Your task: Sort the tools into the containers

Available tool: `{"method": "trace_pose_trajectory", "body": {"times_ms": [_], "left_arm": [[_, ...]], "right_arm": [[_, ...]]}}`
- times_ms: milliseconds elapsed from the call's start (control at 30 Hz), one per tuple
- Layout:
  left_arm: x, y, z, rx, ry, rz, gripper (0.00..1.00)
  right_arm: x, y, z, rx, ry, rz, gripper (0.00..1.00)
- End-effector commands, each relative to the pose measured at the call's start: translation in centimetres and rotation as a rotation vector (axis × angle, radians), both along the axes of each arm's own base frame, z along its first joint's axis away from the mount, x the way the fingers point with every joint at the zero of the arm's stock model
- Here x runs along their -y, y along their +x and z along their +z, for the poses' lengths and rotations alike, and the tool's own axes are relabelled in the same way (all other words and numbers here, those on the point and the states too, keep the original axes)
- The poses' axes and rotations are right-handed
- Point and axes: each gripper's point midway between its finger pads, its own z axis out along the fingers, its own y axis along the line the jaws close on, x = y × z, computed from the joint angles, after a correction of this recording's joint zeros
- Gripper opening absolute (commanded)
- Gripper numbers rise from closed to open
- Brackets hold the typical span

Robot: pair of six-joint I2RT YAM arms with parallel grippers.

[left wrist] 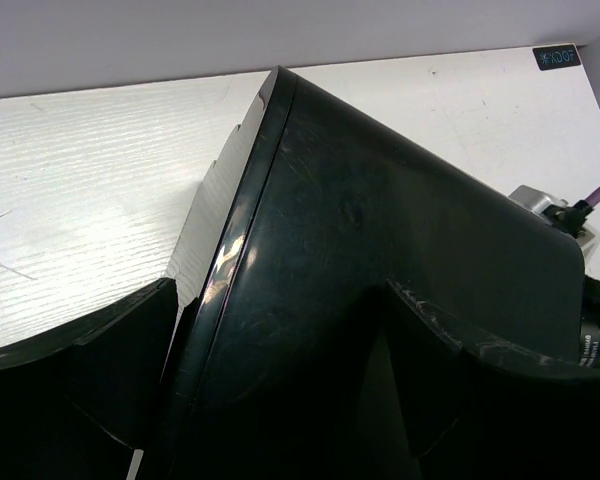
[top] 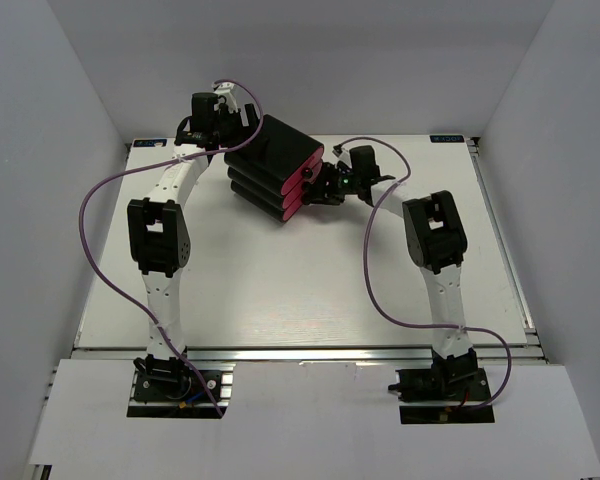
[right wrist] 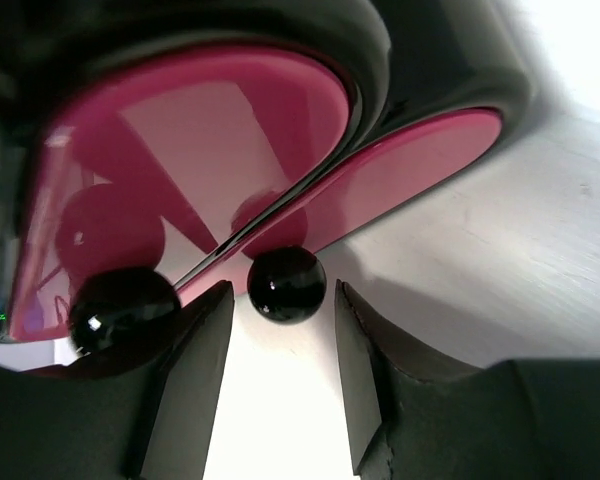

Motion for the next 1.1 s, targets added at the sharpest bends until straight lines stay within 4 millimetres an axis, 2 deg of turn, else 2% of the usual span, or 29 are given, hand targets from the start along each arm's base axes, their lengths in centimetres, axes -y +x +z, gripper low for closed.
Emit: {"method": "trace_pose_trajectory", "body": {"times_ms": [0, 100, 200, 233, 333, 433, 467, 500, 533, 567, 600, 633, 700, 733, 767, 833, 867, 1067], "left_arm": [[1.4, -2.8, -3.0, -0.146, 0.024, -0.038, 0.91], [1.4, -2.9, -3.2, -0.150, 0.023, -0.038, 0.91], [1.4, -2.8, -3.1, -0.146, 0.023, -0.037, 0.91], [1.5, -2.9, -3.1, -0.148, 0.023, -0.040, 0.91], [1.4, -2.8, -3.0, -0.144, 0.024, -0.038, 0.91], [1.5, -2.8, -2.9, -0.142, 0.025, -0.038, 0.91], [1.3, -2.8, -3.0, -0.145, 0.027, -0.034, 0.91], [1.2, -2.8, -3.0, -0.144, 0.029, -0.030, 0.91], [1.2, -2.8, -2.9, -0.142, 0.031, -0.030, 0.91], [1.2, -2.8, -2.8, -0.138, 0.032, -0.029, 0.91], [1.0, -2.7, -2.9, -0.138, 0.034, -0.025, 0.91], [0.9, -2.8, -3.0, -0.141, 0.033, -0.021, 0.91], [0.8, -2.7, -2.9, -0.137, 0.032, -0.016, 0.91], [0.6, -2.7, -2.8, -0.136, 0.031, -0.012, 0.91], [0.7, -2.7, -2.8, -0.135, 0.033, -0.011, 0.91], [0.3, -2.6, -2.7, -0.134, 0.036, -0.001, 0.91], [0.2, -2.5, -2.7, -0.132, 0.038, 0.004, 0.91], [-1.1, -2.0, -1.6, -0.118, 0.025, 0.047, 0.91]], "right_arm": [[-2.2, 0.1, 1.5, 0.028, 0.059, 0.034, 0.51], [-2.6, -0.2, 0.8, 0.004, 0.060, 0.025, 0.48], [-2.4, -0.4, 0.3, -0.013, 0.050, 0.012, 0.30], [-2.2, -0.4, 0.4, -0.001, 0.044, 0.013, 0.17], [-1.3, -0.8, 0.7, 0.021, 0.027, 0.011, 0.04], [0.4, -1.4, 0.8, 0.029, 0.012, -0.006, 0.01], [0.9, -1.6, 1.6, 0.041, 0.014, -0.011, 0.01], [1.6, -2.4, 0.7, 0.013, 0.001, -0.014, 0.01], [2.6, -2.5, 0.6, 0.009, -0.005, -0.026, 0.00], [3.2, -2.8, 1.5, 0.026, -0.005, -0.025, 0.00], [4.1, -3.9, 0.5, -0.003, -0.020, -0.027, 0.00], [5.3, -4.2, 0.3, -0.012, -0.028, -0.039, 0.01], [6.4, -5.1, 1.1, 0.011, -0.040, -0.030, 0.01], [7.6, -6.2, -0.1, -0.028, -0.060, -0.037, 0.02], [8.0, -6.6, 0.7, -0.010, -0.061, -0.034, 0.03], [9.1, -8.0, -0.2, -0.020, -0.085, -0.029, 0.07], [9.3, -8.3, 0.4, -0.006, -0.088, -0.026, 0.09], [11.0, -8.8, 0.2, -0.006, -0.121, -0.038, 0.12]]}}
